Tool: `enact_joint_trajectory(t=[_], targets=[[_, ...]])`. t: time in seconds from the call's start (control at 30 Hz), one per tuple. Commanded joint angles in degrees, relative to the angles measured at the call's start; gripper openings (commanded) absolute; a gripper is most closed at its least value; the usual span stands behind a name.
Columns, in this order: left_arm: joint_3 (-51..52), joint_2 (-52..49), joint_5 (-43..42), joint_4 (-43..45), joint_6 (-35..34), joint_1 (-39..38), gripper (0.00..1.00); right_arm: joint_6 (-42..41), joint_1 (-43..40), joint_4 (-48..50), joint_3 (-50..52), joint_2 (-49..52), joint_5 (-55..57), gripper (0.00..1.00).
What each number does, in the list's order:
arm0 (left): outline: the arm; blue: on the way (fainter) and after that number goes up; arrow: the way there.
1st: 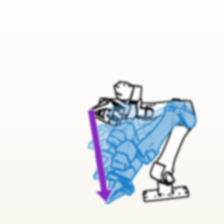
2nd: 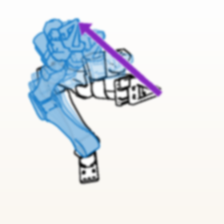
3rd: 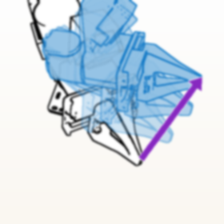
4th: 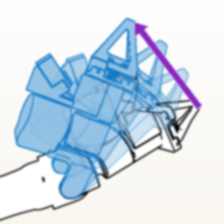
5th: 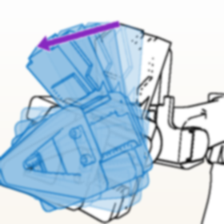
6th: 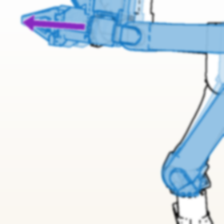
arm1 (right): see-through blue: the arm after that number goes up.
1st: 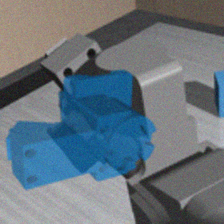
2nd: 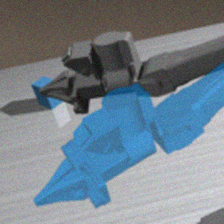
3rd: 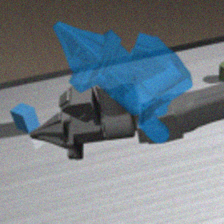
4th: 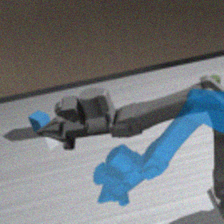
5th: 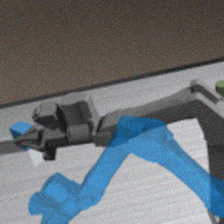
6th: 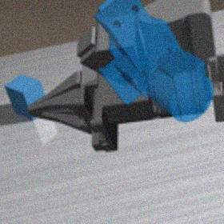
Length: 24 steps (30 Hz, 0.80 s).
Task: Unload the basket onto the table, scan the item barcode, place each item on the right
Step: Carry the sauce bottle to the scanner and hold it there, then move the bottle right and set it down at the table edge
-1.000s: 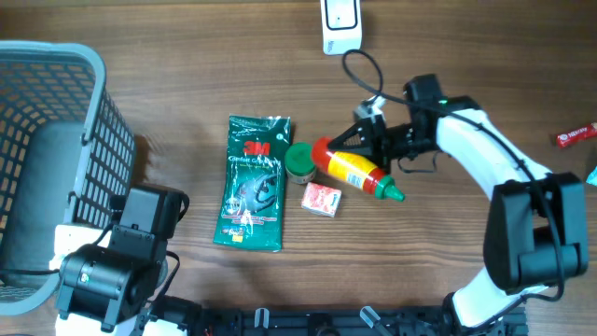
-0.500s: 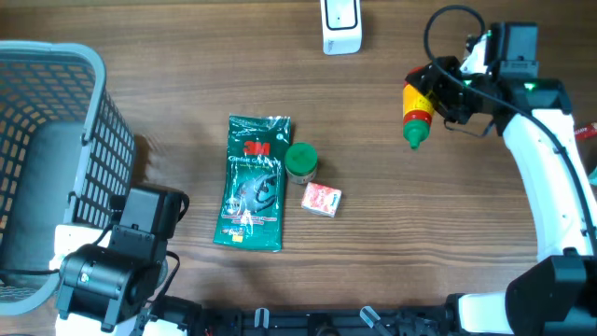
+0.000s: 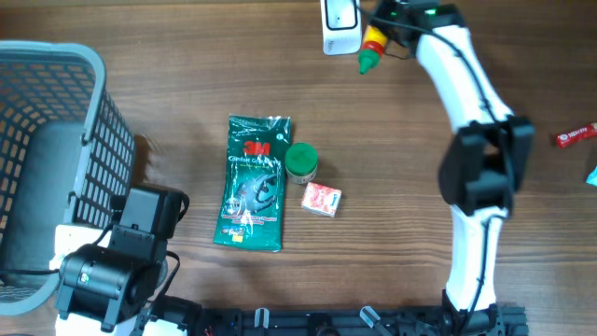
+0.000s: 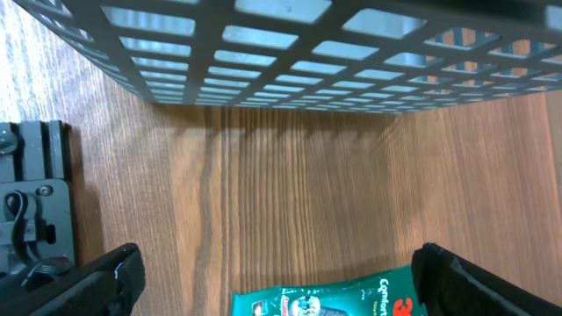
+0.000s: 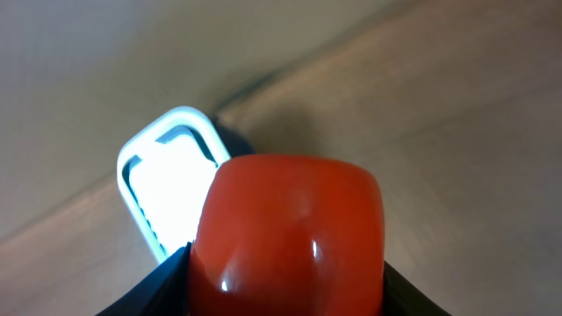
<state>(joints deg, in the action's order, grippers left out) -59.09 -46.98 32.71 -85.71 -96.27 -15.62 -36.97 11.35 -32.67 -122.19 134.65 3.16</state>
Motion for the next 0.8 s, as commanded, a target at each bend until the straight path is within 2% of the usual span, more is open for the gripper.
enact_joint_trajectory(t=[0.0,0.1,0.2,0.47,0.63,0.77], targets=[[0.0,0.1,0.5,-0.1,0.1,0.3,1.00,1.3,4.0,9.4,-4.2,5.6,10.2,0.34],[0.0,0.1,0.5,-0.1,0.1,0.3,1.00,2.3,5.7,19.6,-4.2,8.2,13.7,0.36],[0.0,0.1,0.5,-0.1,0.1,0.3,1.00,2.4,6.0,24.9,-4.2,9.1,17.0,0.38],[0.0,0.1,0.5,-0.1,0.1,0.3,1.00,2.5,5.7,28.3,-5.1,9.4,20.0,0.38],[0.0,0.1,0.5,-0.1,0.1,0.3,1.00,-0.3,1.9,12.0,-13.8,9.1,21.8,0.39],[0.0,0.1,0.5,-0.1,0.1,0.3,1.00,-0.5,-5.7,-3.1,-18.1,8.1,27.1,0.41]])
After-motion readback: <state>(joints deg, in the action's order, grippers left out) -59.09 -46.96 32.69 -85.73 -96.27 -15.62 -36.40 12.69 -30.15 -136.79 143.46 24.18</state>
